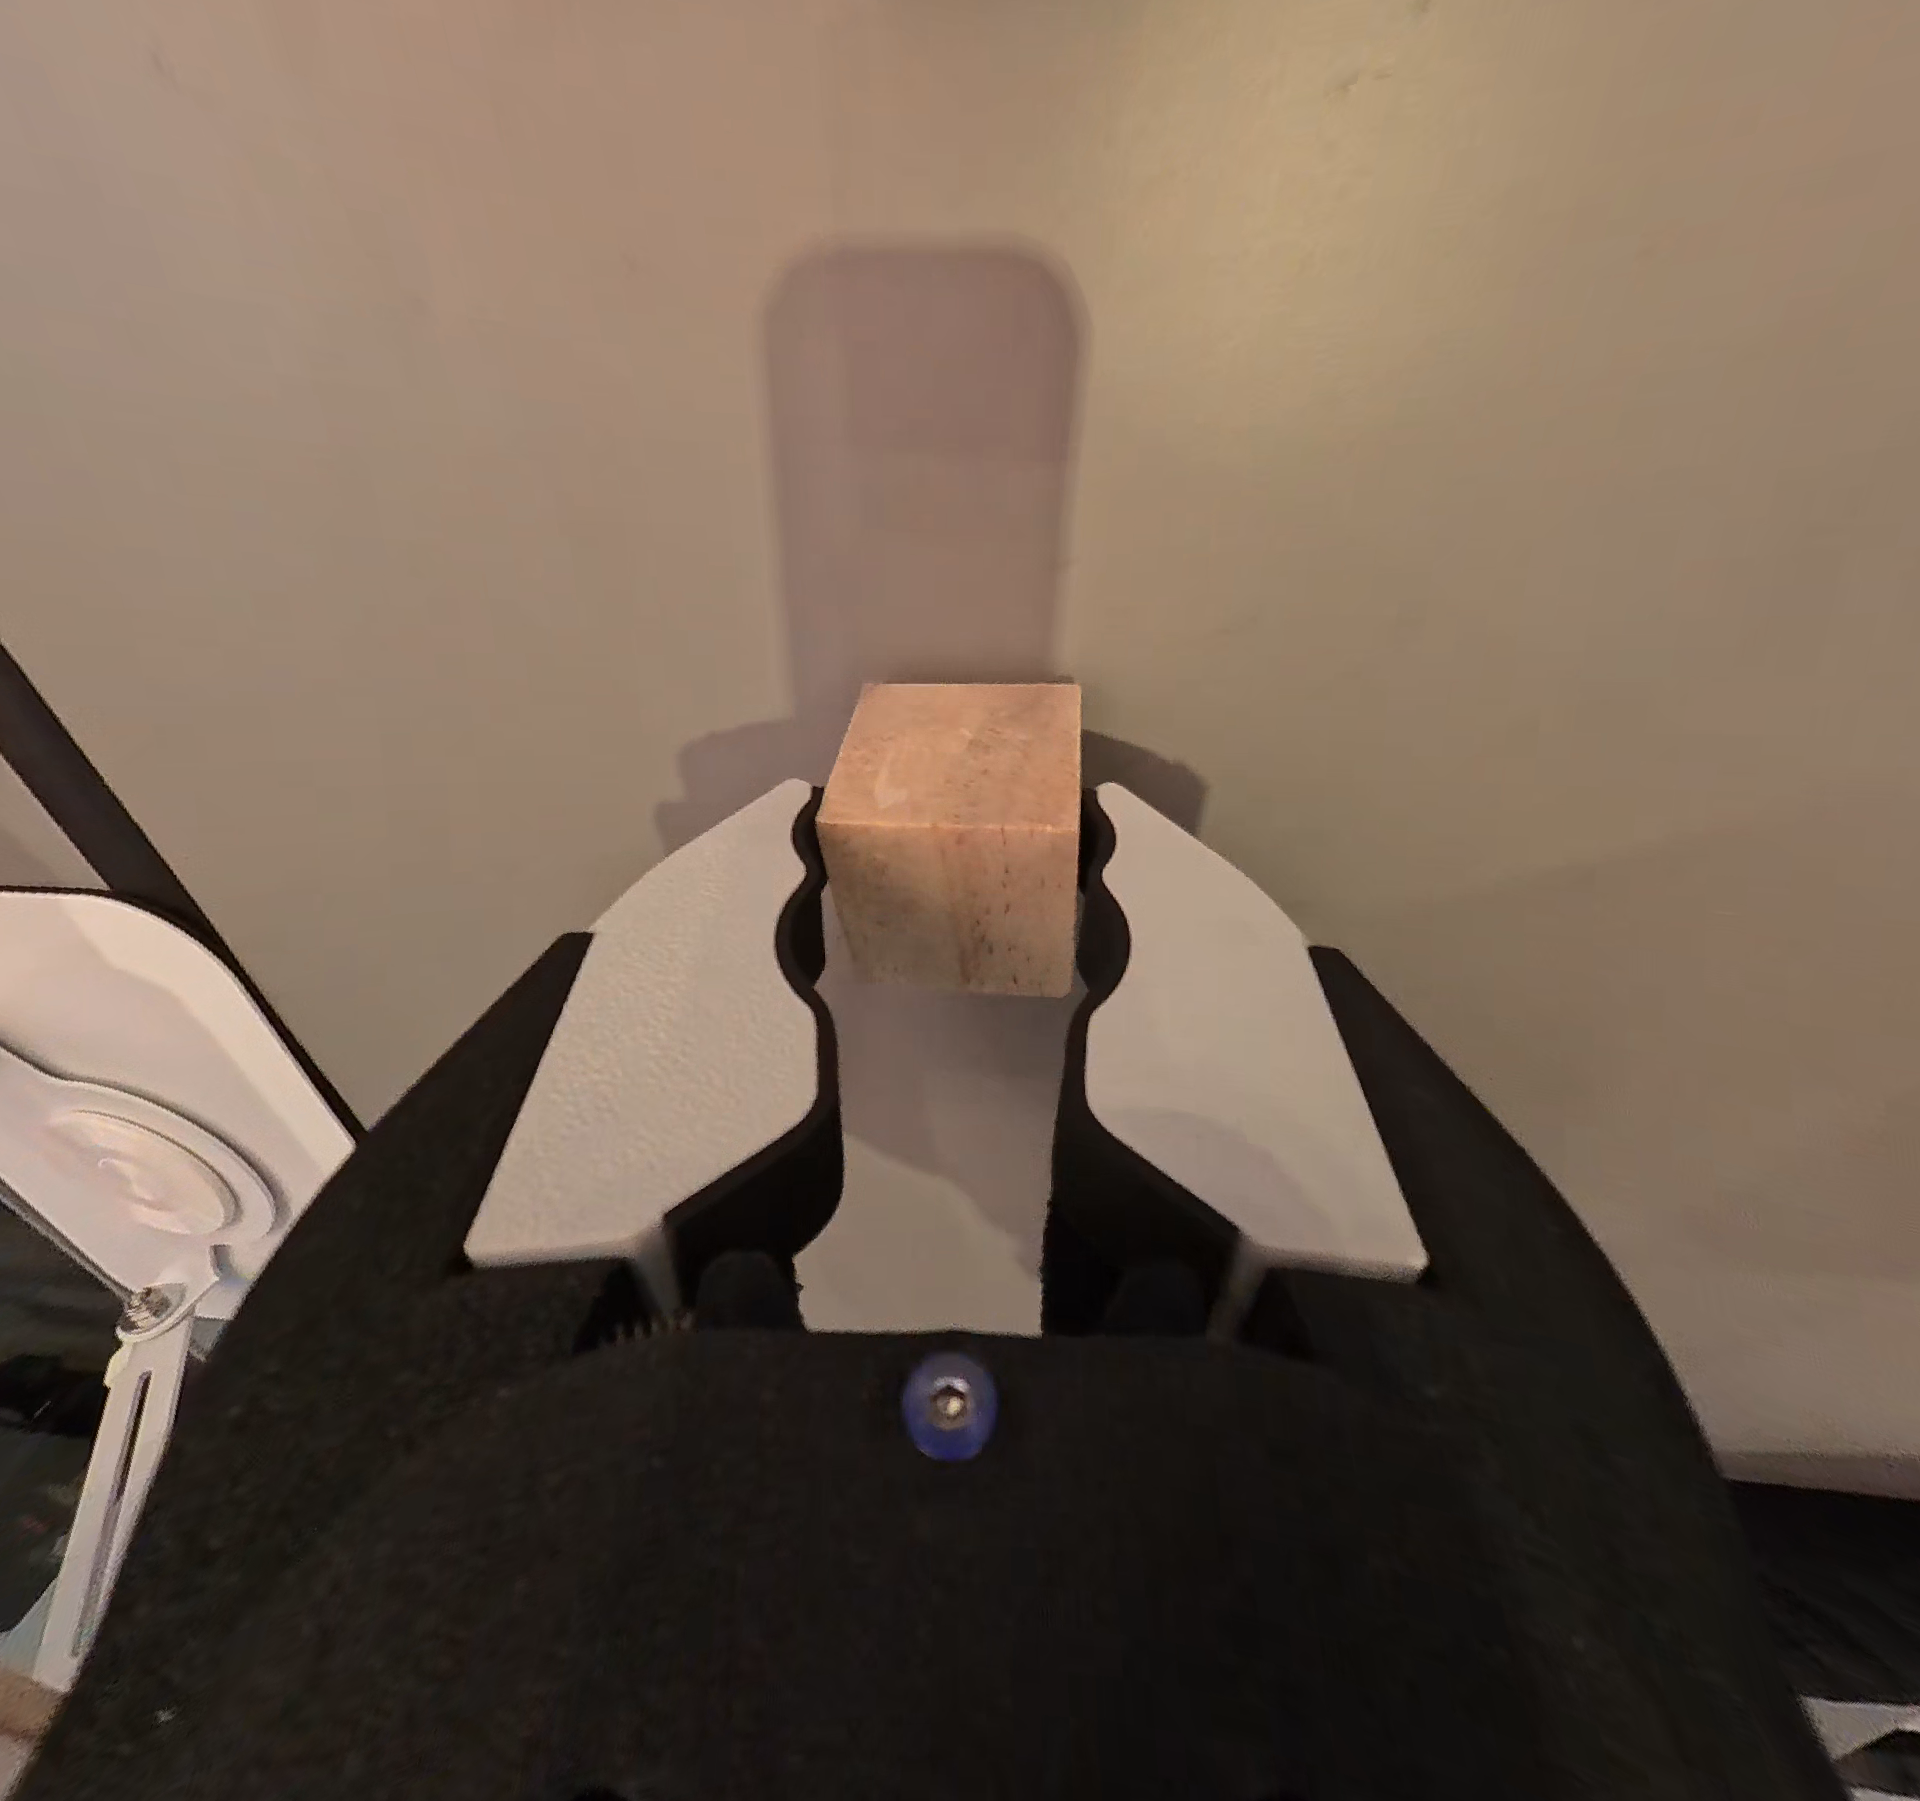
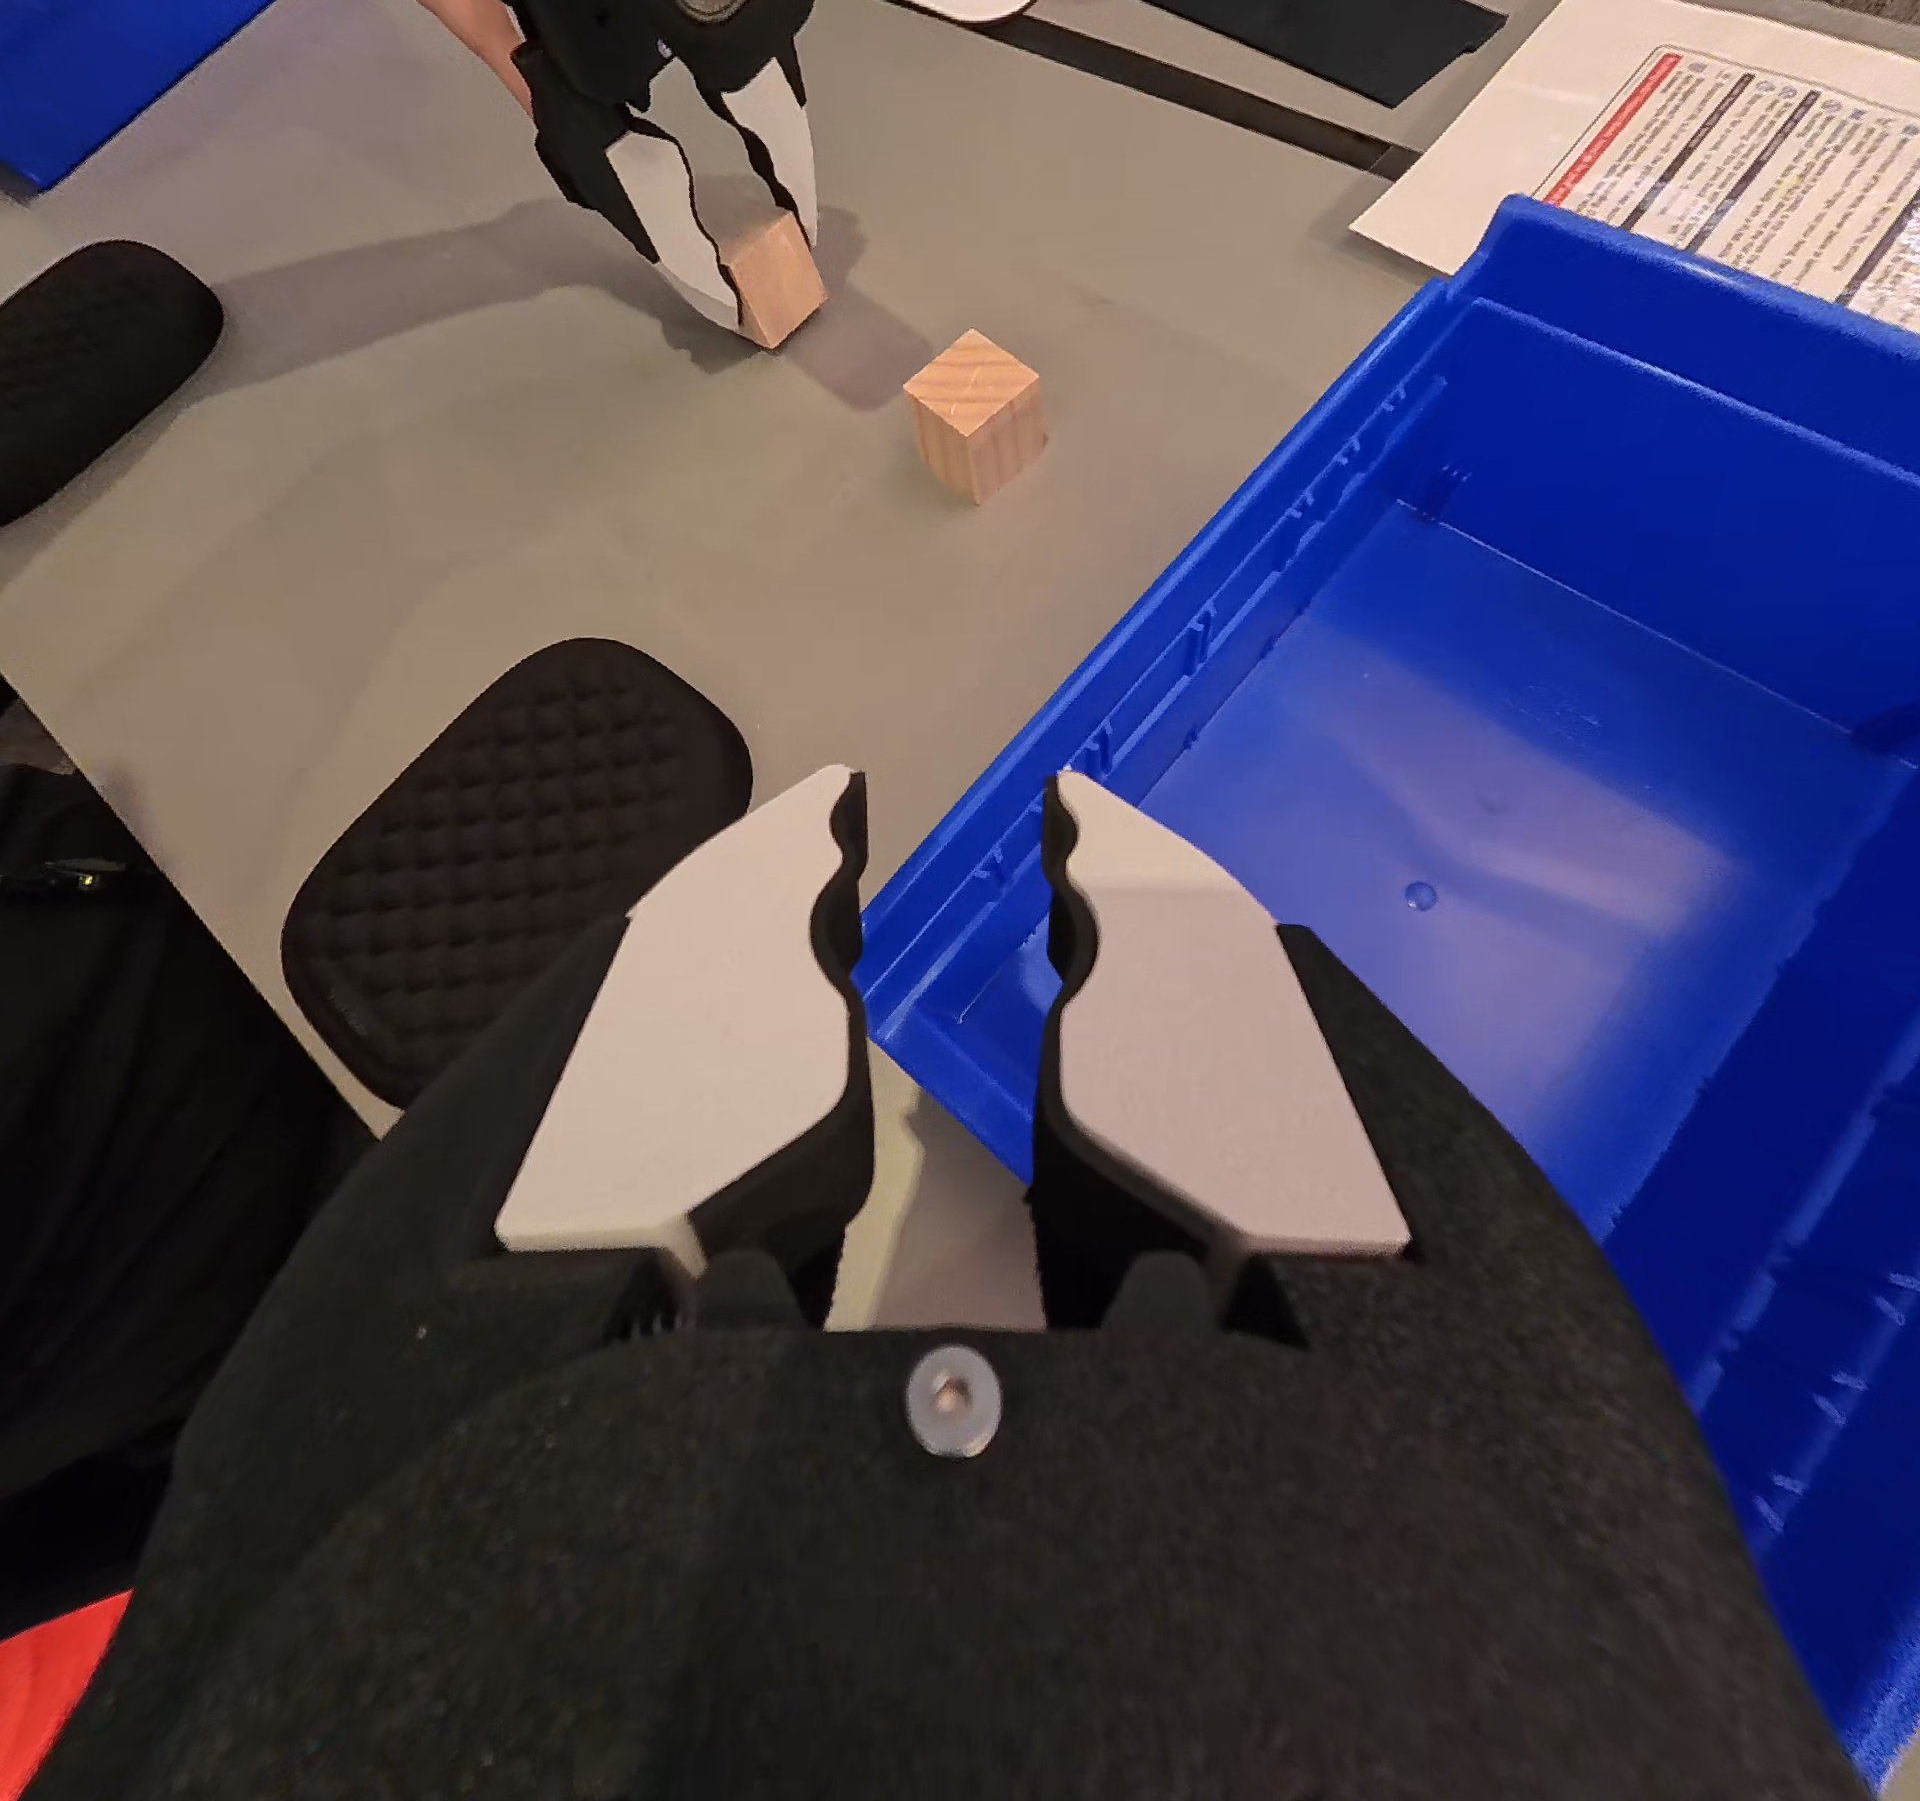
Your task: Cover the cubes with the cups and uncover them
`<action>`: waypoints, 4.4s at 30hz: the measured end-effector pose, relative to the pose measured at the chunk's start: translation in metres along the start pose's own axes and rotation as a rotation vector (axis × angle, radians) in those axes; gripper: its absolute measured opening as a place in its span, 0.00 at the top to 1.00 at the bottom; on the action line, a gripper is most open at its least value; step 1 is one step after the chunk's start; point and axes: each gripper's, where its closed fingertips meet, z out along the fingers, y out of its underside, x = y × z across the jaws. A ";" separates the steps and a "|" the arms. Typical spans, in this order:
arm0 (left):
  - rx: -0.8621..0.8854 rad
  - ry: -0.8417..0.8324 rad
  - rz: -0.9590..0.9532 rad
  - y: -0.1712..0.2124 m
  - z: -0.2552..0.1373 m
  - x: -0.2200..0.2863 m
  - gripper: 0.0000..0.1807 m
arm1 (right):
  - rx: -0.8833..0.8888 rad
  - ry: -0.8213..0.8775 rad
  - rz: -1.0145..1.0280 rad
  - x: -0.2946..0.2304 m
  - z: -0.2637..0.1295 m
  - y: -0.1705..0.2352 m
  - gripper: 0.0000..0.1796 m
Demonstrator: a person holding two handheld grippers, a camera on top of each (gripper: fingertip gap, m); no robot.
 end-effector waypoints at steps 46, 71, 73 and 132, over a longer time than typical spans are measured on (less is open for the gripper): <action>0.154 -0.286 -1.411 0.573 -0.110 0.178 0.66 | 0.020 -0.050 -0.064 -0.039 0.058 -0.091 0.82; -0.004 -0.122 -1.615 0.596 -0.046 0.182 0.59 | -0.048 -0.024 -0.082 -0.046 0.062 -0.080 0.82; -0.019 -0.109 -1.611 0.595 -0.041 0.184 0.59 | -0.048 -0.025 -0.081 -0.045 0.062 -0.081 0.82; 0.136 0.091 -0.055 0.157 -0.012 0.009 0.76 | -0.099 0.034 -0.019 -0.033 0.026 -0.007 0.82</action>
